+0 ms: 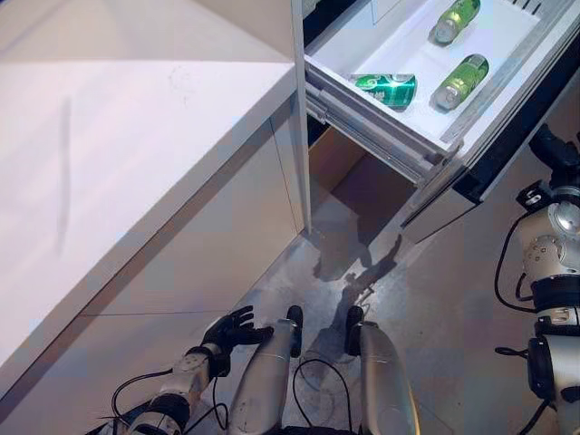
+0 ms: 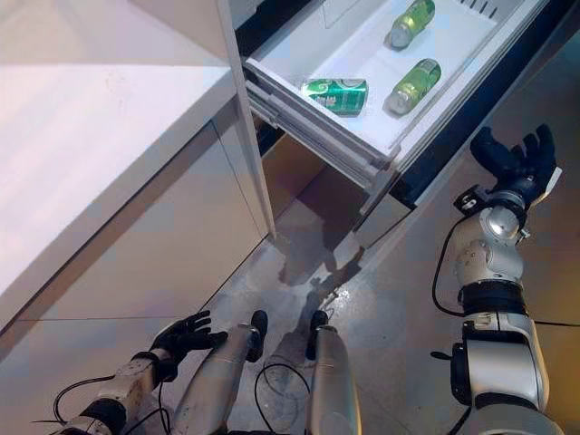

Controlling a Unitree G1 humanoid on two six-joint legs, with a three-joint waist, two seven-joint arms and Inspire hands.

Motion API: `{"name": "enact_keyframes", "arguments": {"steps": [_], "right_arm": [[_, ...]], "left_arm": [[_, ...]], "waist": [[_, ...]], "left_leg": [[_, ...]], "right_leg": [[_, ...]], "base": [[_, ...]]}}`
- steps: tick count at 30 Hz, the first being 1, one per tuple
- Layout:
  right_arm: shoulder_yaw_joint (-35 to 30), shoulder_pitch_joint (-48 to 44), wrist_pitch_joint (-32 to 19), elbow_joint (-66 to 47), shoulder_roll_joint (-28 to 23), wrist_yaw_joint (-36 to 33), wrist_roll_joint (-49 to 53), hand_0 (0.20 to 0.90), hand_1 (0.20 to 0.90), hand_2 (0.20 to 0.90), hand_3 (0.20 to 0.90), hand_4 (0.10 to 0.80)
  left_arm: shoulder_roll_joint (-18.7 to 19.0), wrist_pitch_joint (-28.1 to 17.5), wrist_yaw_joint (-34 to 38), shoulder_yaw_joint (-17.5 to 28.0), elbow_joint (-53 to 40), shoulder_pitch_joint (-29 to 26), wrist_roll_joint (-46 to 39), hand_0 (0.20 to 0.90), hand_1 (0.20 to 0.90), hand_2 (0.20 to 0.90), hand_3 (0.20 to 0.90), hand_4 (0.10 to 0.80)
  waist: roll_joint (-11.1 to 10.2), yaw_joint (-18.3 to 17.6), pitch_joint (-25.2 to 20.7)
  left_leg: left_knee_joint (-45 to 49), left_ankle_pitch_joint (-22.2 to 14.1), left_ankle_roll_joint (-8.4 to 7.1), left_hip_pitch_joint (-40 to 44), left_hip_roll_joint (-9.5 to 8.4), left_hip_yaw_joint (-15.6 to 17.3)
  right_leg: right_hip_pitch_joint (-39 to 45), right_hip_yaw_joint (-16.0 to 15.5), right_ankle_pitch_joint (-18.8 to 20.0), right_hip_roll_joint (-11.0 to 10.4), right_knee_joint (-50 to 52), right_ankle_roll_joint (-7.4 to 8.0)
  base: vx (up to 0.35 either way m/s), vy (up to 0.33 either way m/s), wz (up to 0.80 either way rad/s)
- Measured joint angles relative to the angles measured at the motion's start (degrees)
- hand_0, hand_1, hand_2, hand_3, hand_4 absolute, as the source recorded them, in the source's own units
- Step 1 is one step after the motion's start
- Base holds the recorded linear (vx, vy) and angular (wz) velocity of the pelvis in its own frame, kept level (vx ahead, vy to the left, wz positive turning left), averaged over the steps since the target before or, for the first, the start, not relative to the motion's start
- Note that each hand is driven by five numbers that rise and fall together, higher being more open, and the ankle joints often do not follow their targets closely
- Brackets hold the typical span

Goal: Put drinks into fridge and close the fridge

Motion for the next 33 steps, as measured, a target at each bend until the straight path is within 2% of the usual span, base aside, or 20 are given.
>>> {"name": "enact_keyframes", "arguments": {"steps": [4,15,21,24,27,33], "right_arm": [[2.4,-1.78,-0.52,-0.1,-0.01,4.24,-0.12,0.9,0.9,0.9,0.9,0.8],[9.72,-4.1,-0.44,-2.96,-2.15,20.18,0.39,0.9,0.9,0.9,0.9,0.8],[14.87,-9.47,2.76,-2.78,-2.11,21.44,0.49,0.9,0.9,0.9,0.9,0.8],[17.3,-11.85,3.72,-2.15,-2.15,21.82,-0.17,0.9,0.9,0.9,0.9,0.8],[20.58,-14.94,4.42,-2.03,-2.07,21.88,-1.33,0.9,0.9,0.9,0.9,0.8],[25.46,-20.29,4.81,-1.08,-0.37,23.43,-8.74,0.9,0.9,0.9,0.9,0.8]], "left_arm": [[-0.01,-0.08,0.05,-0.01,-0.25,-0.43,-0.04,0.9,0.9,0.9,0.9,0.8],[-0.39,-0.15,-0.06,-0.11,-1.08,-0.43,-0.02,0.9,0.9,0.9,0.9,0.8],[-0.59,-0.01,-0.19,-0.38,-1.04,-0.49,0.01,0.9,0.9,0.9,0.9,0.8],[-0.6,-0.22,-0.2,-0.7,-1.11,-0.69,0.35,0.9,0.9,0.9,0.9,0.8],[-0.6,-0.28,-0.19,-2.2,-1.15,-1.47,0.46,0.9,0.9,0.9,0.9,0.8],[-0.07,-0.25,-0.2,-3.18,-1.17,-1.31,2.41,0.9,0.9,0.9,0.9,0.8]], "waist": [[0.22,-0.25,0.05],[0.55,-0.15,0.29],[0.63,0.64,0.29],[0.68,1.45,0.28],[0.74,3.32,0.3],[1.3,6.16,0.28]], "left_leg": [[1.39,-0.41,-0.07,-1.26,-0.26,-0.28],[1.31,-0.45,-0.23,-2.1,-1.21,-3.85],[0.68,-0.41,-0.57,-1.72,-1.31,-5.16],[0.64,-0.26,-2.29,-1.23,-1.27,-6.67],[-0.28,0.09,-3.17,-0.52,-1.34,-7.66],[-1.76,0.42,-3.69,2.15,-1.95,-9.92]], "right_leg": [[-1.54,0.25,-0.1,-0.01,1.35,-0.17],[-1.95,-1.86,0.36,0.01,0.87,-1.27],[-1.42,-3.54,-0.17,-0.5,0.99,-2.22],[-0.73,-5.08,-0.97,-0.72,1.33,-2.99],[-0.09,-5.94,-1.28,-0.86,1.34,-3.52],[2.94,-8.29,-2.89,-1.8,1.16,-3.8]], "base": [[0.011,0.053,-0.13],[0.034,0.009,-0.02],[0.036,0.01,0.05],[0.035,-0.019,0.23],[0.049,-0.055,0.16],[0.021,-0.019,0.2]]}}
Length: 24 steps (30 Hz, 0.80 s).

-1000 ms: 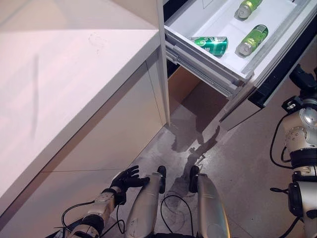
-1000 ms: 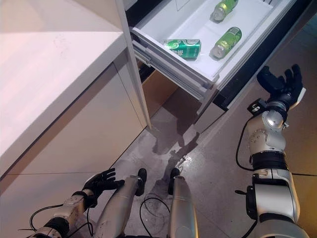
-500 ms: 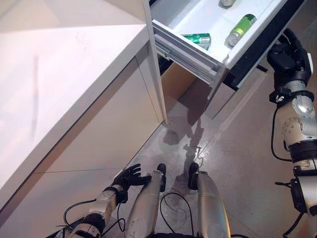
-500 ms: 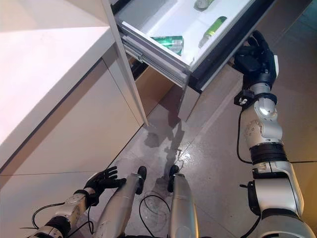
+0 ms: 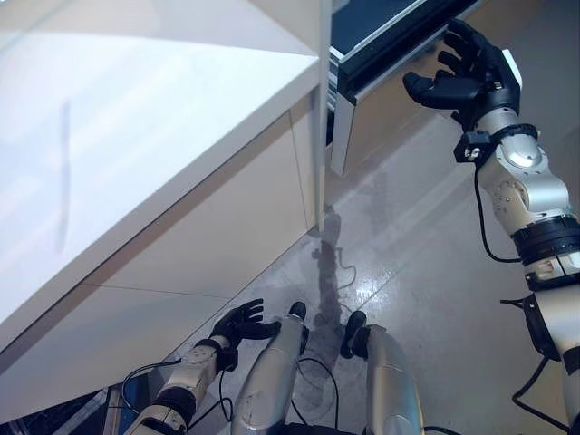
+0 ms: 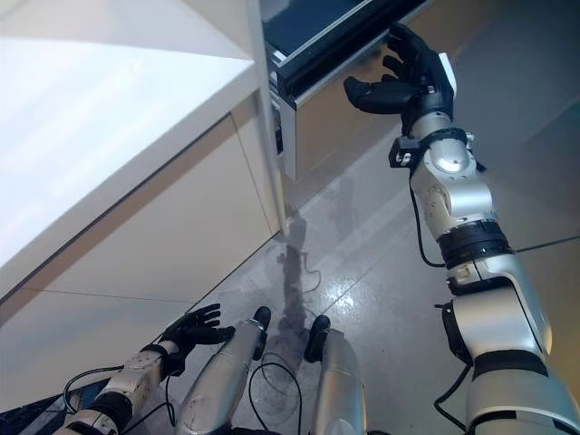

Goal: Put drinks into fridge and close the fridge

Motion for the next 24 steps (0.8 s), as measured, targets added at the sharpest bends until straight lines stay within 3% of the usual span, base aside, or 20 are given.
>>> {"name": "enact_keyframes", "arguments": {"steps": [6,16,21,24], "right_arm": [[3.31,-5.49,-0.06,0.41,1.77,-0.21,-2.95,0.9,0.9,0.9,0.9,0.8],[3.51,-5.5,-0.4,3.0,1.64,-5.63,-4.55,0.9,0.9,0.9,0.9,0.8],[-1.43,-0.39,-0.85,-1.24,1.61,-8.78,-6.84,0.9,0.9,0.9,0.9,0.8],[-5.43,7.04,-0.82,-7.01,1.63,-8.87,-7.18,0.9,0.9,0.9,0.9,0.8]], "left_arm": [[2.22,1.83,0.06,-3.13,0.16,1.71,2.33,0.9,0.9,0.9,0.9,0.8],[2.3,1.95,-0.14,-3.67,1.38,2.7,2.21,0.9,0.9,0.9,0.9,0.8],[2.29,2.44,-0.18,-2.4,1.67,3.58,1.68,0.9,0.9,0.9,0.9,0.8],[2.19,2.76,-0.15,0.93,2.51,4.98,1.53,0.9,0.9,0.9,0.9,0.8]], "waist": [[0.2,2.03,-0.02],[0.1,1.13,-0.05],[-0.83,-0.5,-0.51],[-3.02,-1.77,-1.88]], "left_leg": [[-0.67,0.17,-0.14,0.34,-0.11,-0.3],[-6.46,1.57,1.21,5.51,0.59,0.55],[-14.04,3.74,1.82,11.6,1.53,1.62],[-18.63,4.69,2.31,15.59,2.1,3.13]], "right_leg": [[0.54,-0.59,-0.52,-0.38,-0.23,0.06],[6.02,-0.23,1.74,-0.07,-6.82,1.32],[11.97,0.29,4.54,0.97,-14.81,2.7],[15.03,1.57,5.96,1.61,-19.1,3.72]], "base": [[0.013,-0.019,0.09],[0.014,-0.009,-0.02],[0.064,0.001,-0.1],[0.066,-0.015,-0.28]]}}
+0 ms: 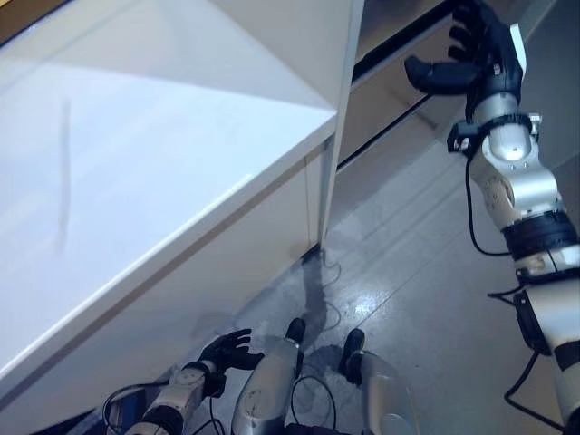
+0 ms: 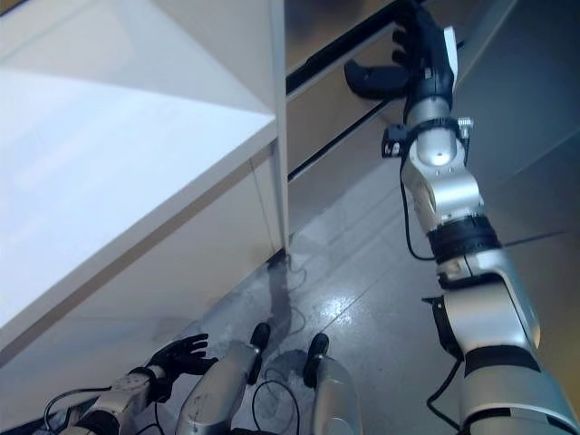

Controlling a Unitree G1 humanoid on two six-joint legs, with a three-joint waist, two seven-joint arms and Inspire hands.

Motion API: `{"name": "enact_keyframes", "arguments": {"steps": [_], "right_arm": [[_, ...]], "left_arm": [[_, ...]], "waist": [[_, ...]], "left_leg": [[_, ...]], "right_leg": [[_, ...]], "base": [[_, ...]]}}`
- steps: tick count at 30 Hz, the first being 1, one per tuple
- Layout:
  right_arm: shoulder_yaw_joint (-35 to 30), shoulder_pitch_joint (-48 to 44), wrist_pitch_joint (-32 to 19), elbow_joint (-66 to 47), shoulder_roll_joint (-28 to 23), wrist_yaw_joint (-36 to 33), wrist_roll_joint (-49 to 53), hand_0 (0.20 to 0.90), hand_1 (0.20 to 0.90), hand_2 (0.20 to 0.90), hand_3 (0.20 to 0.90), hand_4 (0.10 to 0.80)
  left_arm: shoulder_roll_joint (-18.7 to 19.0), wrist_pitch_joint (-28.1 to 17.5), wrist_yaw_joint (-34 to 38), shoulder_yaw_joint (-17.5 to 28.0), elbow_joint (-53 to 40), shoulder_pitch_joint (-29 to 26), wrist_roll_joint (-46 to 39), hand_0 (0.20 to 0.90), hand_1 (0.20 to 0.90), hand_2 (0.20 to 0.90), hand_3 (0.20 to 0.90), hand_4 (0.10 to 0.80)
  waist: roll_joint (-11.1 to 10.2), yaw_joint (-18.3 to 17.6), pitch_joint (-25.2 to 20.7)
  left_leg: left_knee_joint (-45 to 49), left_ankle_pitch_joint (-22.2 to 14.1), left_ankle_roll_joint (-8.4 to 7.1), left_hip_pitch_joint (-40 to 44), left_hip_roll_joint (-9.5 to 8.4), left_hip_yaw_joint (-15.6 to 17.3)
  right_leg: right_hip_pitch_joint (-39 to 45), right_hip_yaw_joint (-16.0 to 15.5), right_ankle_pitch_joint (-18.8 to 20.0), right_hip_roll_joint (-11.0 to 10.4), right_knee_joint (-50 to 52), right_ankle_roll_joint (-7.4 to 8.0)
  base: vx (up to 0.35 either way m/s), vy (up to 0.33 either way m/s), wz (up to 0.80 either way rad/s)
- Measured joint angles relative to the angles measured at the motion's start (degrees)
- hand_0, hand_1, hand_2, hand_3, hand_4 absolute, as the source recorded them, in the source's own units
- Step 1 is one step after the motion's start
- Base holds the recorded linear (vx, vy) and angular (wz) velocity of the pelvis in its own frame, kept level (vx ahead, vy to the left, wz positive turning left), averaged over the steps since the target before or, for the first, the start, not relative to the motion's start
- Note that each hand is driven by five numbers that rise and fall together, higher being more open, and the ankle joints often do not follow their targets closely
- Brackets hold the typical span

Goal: Put drinks into fridge and close the fridge

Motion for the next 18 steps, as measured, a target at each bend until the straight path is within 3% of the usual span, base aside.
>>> {"name": "enact_keyframes", "arguments": {"steps": [4,6,9,14,18], "right_arm": [[-6.05,12.09,0.17,-9.18,0.73,0.54,0.2,0.9,0.9,0.9,0.9,0.8],[-7.16,18.12,0.57,-10.83,2.1,0.77,0.21,0.9,0.9,0.9,0.9,0.8],[-10.12,29.59,0.95,-13.29,7.82,1.01,-0.08,0.9,0.9,0.9,0.9,0.8],[-8.87,45.43,1.47,-10.63,15.08,4.81,-1.08,0.9,0.9,0.9,0.9,0.8],[-7.77,52.24,2.73,-3.37,18.7,6.98,-1.74,0.9,0.9,0.9,0.9,0.8]], "left_arm": [[-0.29,0.43,0.1,2.71,1.49,0.26,0.04,0.9,0.9,0.9,0.9,0.8],[-0.42,0.47,0.16,3.69,1.55,1.33,0.07,0.9,0.9,0.9,0.9,0.8],[-1.14,0.45,0.34,5.0,1.73,2.8,0.12,0.9,0.9,0.9,0.9,0.8],[-3.74,0.38,0.34,6.3,1.97,5.4,0.2,0.9,0.9,0.9,0.9,0.8],[-5.09,0.45,0.28,6.61,2.01,8.49,0.81,0.9,0.9,0.9,0.9,0.8]], "waist": [[-1.32,-1.73,-1.58],[-1.89,-2.82,-4.67],[-2.23,-5.16,-9.18],[-2.32,-7.52,-14.47],[-2.13,-7.97,-17.82]], "left_leg": [[-6.31,1.18,0.62,5.48,1.04,1.5],[-9.16,1.48,0.83,7.34,1.31,2.4],[-12.46,1.54,0.93,10.92,1.69,3.87],[-16.44,1.54,0.93,15.74,2.54,4.48],[-18.17,1.69,0.67,17.11,3.14,5.18]], "right_leg": [[5.46,1.83,2.71,1.56,-7.96,0.92],[7.14,2.65,3.48,1.85,-11.04,1.32],[11.04,3.05,4.09,2.57,-15.3,1.68],[15.63,3.17,4.35,3.3,-19.25,1.59],[17.53,3.24,5.06,3.94,-21.83,1.26]], "base": [[0.054,-0.01,-0.22],[0.03,-0.012,-0.22],[0.051,-0.017,-0.11],[0.013,0.002,-0.06],[-0.005,-0.005,-0.04]]}}
